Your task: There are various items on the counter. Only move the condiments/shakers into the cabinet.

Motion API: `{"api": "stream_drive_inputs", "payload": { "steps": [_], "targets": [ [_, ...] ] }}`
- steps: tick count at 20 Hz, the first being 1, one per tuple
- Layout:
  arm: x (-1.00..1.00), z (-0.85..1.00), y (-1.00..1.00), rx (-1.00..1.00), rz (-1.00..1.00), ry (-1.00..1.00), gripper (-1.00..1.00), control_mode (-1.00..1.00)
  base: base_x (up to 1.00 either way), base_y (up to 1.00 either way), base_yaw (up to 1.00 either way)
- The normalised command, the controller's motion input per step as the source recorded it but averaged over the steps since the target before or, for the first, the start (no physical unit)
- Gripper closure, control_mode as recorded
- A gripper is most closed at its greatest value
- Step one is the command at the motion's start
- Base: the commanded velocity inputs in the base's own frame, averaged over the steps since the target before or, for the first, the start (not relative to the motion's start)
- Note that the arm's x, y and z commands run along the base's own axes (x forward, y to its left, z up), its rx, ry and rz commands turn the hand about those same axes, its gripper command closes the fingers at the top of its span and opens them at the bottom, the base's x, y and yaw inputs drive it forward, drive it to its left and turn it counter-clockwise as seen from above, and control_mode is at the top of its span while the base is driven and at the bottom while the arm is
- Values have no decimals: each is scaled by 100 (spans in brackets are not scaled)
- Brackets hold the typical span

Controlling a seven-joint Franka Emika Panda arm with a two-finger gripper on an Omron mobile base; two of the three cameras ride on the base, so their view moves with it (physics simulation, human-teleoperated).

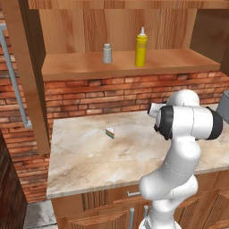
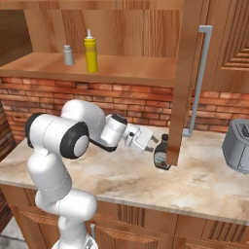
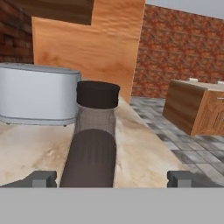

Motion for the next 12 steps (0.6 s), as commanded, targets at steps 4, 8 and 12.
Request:
{"api": "stream_drive_inputs", "payload": {
  "steps": [4,8,12],
  "targets": [
    [0,-12,-15,0,0,1,-100,-100,0,0,0],
    [3,-8,-13,0,0,2,-100,-100,0,0,0],
    [14,-1,-3,0,0,0,-100,-100,0,0,0]
  ]
}}
